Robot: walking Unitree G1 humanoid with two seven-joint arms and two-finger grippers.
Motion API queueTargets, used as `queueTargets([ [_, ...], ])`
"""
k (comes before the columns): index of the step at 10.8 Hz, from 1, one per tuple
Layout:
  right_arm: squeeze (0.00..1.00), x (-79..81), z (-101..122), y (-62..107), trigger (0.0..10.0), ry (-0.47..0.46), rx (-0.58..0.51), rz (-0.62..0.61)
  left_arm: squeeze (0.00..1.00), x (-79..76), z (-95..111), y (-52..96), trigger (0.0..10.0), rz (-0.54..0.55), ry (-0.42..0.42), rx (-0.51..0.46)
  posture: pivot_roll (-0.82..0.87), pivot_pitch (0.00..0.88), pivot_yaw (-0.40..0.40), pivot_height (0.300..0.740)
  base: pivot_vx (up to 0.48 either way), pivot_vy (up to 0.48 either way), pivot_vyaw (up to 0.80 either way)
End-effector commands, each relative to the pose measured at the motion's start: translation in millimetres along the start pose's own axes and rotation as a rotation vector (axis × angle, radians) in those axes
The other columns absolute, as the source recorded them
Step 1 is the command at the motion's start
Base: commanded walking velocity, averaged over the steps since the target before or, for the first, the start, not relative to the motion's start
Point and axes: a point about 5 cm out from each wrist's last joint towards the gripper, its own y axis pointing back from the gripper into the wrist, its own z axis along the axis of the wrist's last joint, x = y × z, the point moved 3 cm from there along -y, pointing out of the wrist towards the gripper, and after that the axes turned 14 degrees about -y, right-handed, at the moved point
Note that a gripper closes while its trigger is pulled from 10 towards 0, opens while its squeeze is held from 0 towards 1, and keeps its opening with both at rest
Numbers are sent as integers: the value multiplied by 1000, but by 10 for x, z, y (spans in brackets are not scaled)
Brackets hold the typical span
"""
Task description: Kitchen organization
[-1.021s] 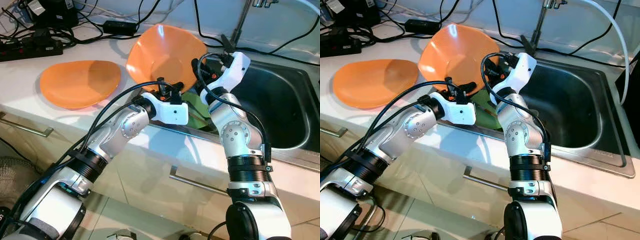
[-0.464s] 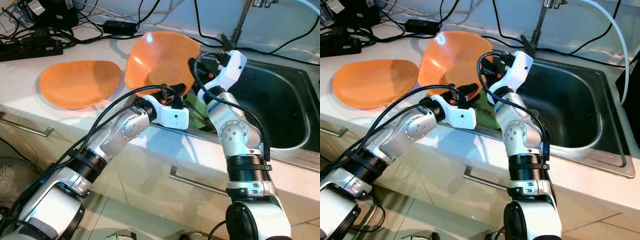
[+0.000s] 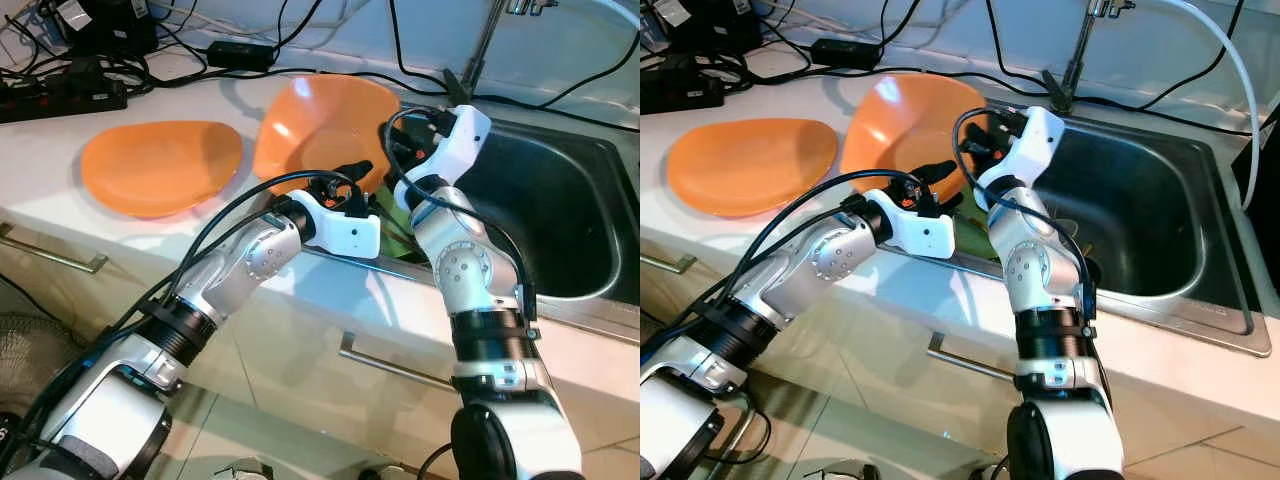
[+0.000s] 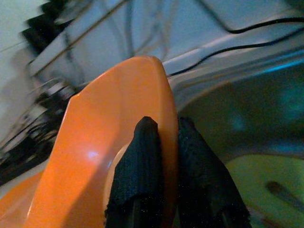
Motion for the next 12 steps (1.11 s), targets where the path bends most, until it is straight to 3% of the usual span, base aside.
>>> queueTargets([
  [1, 0, -225, 186, 10, 0, 14, -74, -101, 1000, 183, -27, 15, 10000, 72, 2, 5, 88, 45, -20, 740, 0, 0, 0],
  [2, 0, -310, 279, 6, 0, 2, -108, -142, 318, 174, -32, 14, 10000, 72, 7, 11, 90, 44, -21, 740, 0, 0, 0],
  [3, 0, -368, 345, 2, 0, -15, -131, -169, 0, 165, -39, 18, 10000, 68, 8, 16, 91, 43, -22, 740, 0, 0, 0],
  [6, 0, -558, 560, -3, 0, -66, -216, -267, 0, 128, -56, 36, 10000, 62, 26, 28, 90, 40, -22, 740, 0, 0, 0],
  [7, 0, -694, 632, 20, 0, -47, -251, -339, 0, 108, -68, 40, 10000, 73, 77, 39, 92, 39, -23, 740, 0, 0, 0],
  [8, 0, -852, 673, 57, 0, -8, -273, -411, 0, 113, -90, 44, 10000, 138, 280, 65, 94, 40, -24, 740, 0, 0, 0],
  [9, 0, -908, 672, 70, 0, 26, -271, -428, 0, 114, -117, 52, 10000, 178, 401, 89, 95, 40, -24, 740, 0, 0, 0],
  [10, 0, -941, 659, 75, 7961, 100, -261, -430, 0, 86, -176, 76, 10000, 229, 541, 134, 95, 42, -23, 740, 0, 0, 0],
  [11, 0, -972, 613, 74, 10000, 215, -246, -436, 0, -15, -283, 117, 10000, 272, 766, 211, 94, 43, -22, 740, 0, 0, 0],
  [12, 0, -979, 577, 66, 10000, 261, -228, -430, 0, -61, -328, 139, 10000, 283, 853, 245, 92, 42, -22, 740, 0, 0, 0],
])
